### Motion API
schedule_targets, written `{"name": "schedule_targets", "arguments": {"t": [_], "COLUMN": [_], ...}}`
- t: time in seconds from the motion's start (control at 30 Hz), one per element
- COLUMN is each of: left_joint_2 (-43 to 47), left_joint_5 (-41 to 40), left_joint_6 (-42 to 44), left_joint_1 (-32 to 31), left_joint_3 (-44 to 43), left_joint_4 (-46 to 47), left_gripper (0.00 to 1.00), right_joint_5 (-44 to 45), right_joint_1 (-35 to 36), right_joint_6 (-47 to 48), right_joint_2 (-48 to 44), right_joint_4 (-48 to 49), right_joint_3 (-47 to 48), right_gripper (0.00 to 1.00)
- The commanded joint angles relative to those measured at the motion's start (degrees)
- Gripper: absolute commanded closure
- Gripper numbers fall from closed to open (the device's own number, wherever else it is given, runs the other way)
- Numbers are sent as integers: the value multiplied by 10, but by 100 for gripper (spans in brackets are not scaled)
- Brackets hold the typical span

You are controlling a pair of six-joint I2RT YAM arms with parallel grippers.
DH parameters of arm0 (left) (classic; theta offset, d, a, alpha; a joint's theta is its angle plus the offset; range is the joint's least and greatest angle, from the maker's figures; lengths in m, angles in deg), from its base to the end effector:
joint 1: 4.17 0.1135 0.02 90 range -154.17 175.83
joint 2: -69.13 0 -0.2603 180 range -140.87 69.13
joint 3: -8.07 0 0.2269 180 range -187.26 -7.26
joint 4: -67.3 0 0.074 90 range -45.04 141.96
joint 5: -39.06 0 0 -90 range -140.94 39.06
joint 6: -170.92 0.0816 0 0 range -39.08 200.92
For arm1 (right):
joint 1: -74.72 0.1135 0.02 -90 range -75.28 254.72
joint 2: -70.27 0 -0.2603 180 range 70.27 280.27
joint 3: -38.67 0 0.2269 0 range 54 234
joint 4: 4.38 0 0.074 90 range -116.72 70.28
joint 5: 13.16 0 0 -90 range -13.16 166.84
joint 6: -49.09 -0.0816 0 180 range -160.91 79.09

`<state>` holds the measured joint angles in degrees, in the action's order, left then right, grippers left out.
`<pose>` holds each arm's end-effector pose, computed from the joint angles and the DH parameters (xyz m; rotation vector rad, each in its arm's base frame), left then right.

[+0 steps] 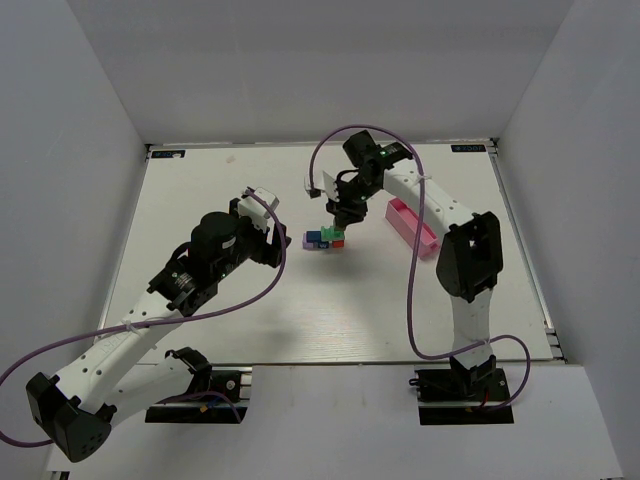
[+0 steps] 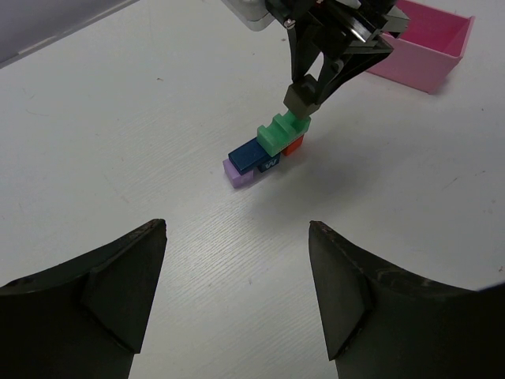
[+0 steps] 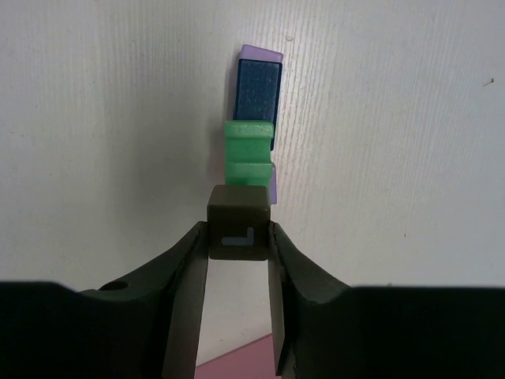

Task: Build the wood block tower

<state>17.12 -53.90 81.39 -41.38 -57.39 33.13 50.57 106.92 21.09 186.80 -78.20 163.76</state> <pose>0.1825 -0.1332 0.3164 0.5968 1.8569 -0.3768 0.3380 0.2556 0.2465 -1.9786 1.6585 0.4360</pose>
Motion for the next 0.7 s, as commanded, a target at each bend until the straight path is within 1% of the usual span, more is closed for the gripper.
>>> {"name": "schedule_targets", "arguments": {"t": [0.0, 0.57, 0.67], "left_joint_2": [8, 13, 13], "left_joint_5": [-3, -3, -3], "left_joint_6": [2, 2, 2], "left_joint_1": [3, 3, 3], "left_joint_3": [0, 0, 0], "left_joint_4": [6, 6, 6], "left_gripper": [18, 18, 18], "right_joint_5": [9, 25, 30], "right_joint_1": [4, 23, 24], "right_joint_6": [6, 8, 8], "right_joint_2": [11, 27, 29], "right_joint_4": [-19, -26, -23], "right_joint_3": [29, 43, 42], "right_gripper": [88, 88, 87]}}
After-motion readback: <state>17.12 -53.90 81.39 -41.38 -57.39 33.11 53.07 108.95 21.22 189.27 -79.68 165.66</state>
